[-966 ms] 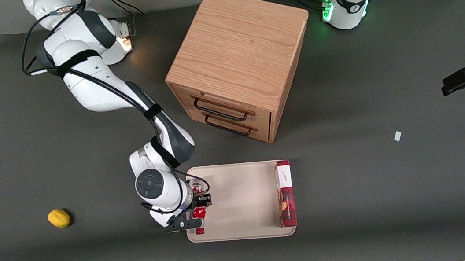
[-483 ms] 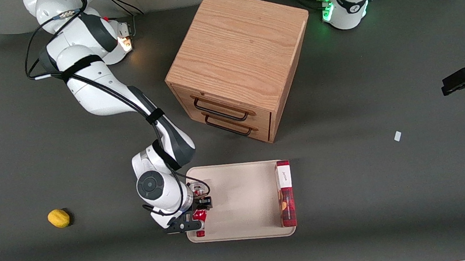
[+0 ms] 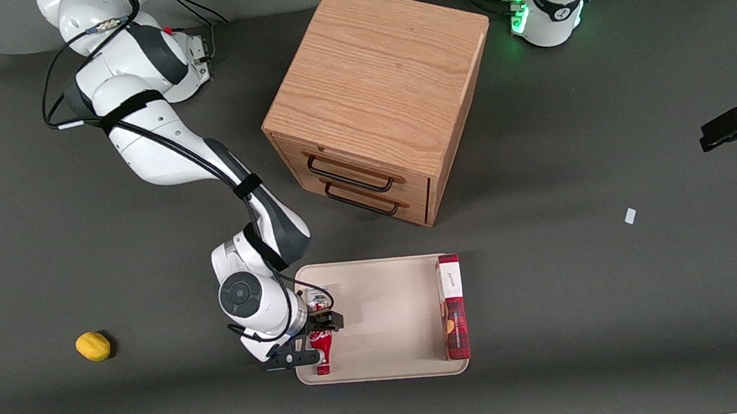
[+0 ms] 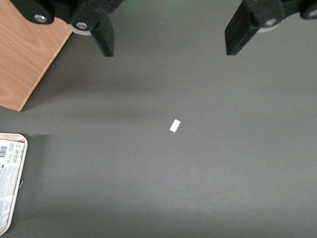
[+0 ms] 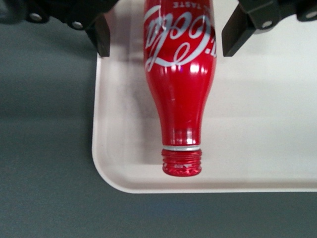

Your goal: Place coke bottle on tray

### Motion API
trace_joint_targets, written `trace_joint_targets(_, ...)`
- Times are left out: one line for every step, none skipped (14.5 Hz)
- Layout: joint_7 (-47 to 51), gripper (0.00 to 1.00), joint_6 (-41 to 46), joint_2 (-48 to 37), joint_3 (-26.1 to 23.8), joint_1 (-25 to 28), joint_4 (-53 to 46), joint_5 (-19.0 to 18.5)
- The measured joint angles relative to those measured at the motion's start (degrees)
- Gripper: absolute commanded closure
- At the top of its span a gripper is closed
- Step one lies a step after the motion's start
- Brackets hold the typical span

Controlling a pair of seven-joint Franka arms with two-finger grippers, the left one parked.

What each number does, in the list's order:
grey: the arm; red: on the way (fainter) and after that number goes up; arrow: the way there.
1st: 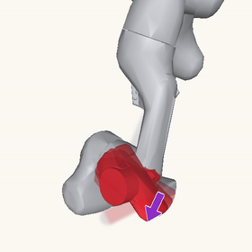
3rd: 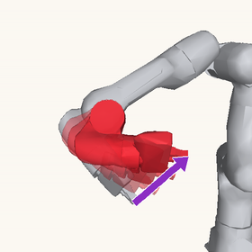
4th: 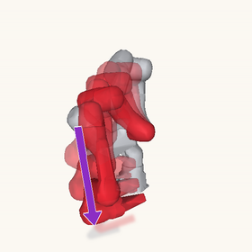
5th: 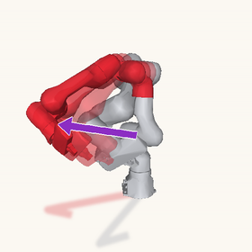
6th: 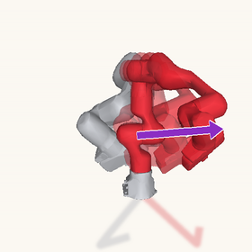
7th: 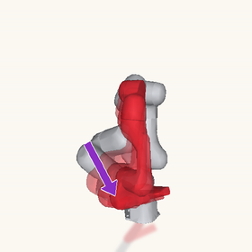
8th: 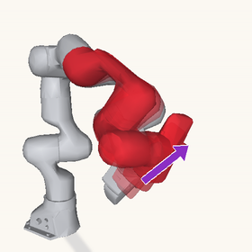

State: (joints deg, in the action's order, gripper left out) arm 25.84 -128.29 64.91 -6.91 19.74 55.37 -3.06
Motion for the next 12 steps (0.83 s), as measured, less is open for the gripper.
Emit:
trace_joint_targets(0.0, 0.0, 0.0, 0.0, 0.0, 0.0, -0.1, 0.0)
trace_joint_targets(0.1, 0.0, 0.0, 0.0, 0.0, 0.0, -0.2, 0.0)
trace_joint_targets(0.2, 0.0, 0.0, 0.0, 0.0, 0.0, -0.5, 0.0)
trace_joint_targets(0.3, 0.0, 0.0, 0.0, 0.0, 0.0, -0.8, 0.0)
trace_joint_targets(0.4, 0.0, 0.0, -0.1, 0.0, 0.0, -0.9, 0.0)
trace_joint_targets(0.4, 0.0, 0.0, -0.2, 0.0, 0.0, -1.1, 0.0)
trace_joint_targets(0.4, 0.0, 0.0, -0.2, 0.0, 0.0, -1.3, 0.0)
trace_joint_targets(0.4, 0.0, 0.0, -0.3, 0.0, 0.0, -1.5, 0.0)
trace_joint_targets(0.4, 0.0, 0.0, -0.3, 0.0, 0.0, -1.7, 0.0)
trace_joint_targets(0.4, 0.0, 0.0, -0.4, -0.1, 0.0, -1.9, 0.0)
trace_joint_targets(0.4, 0.0, 0.0, -0.5, -0.1, 0.1, -2.2, 0.0)
trace_joint_targets(0.4, 0.0, 0.0, -0.8, -0.1, 0.1, -2.3, 0.0)
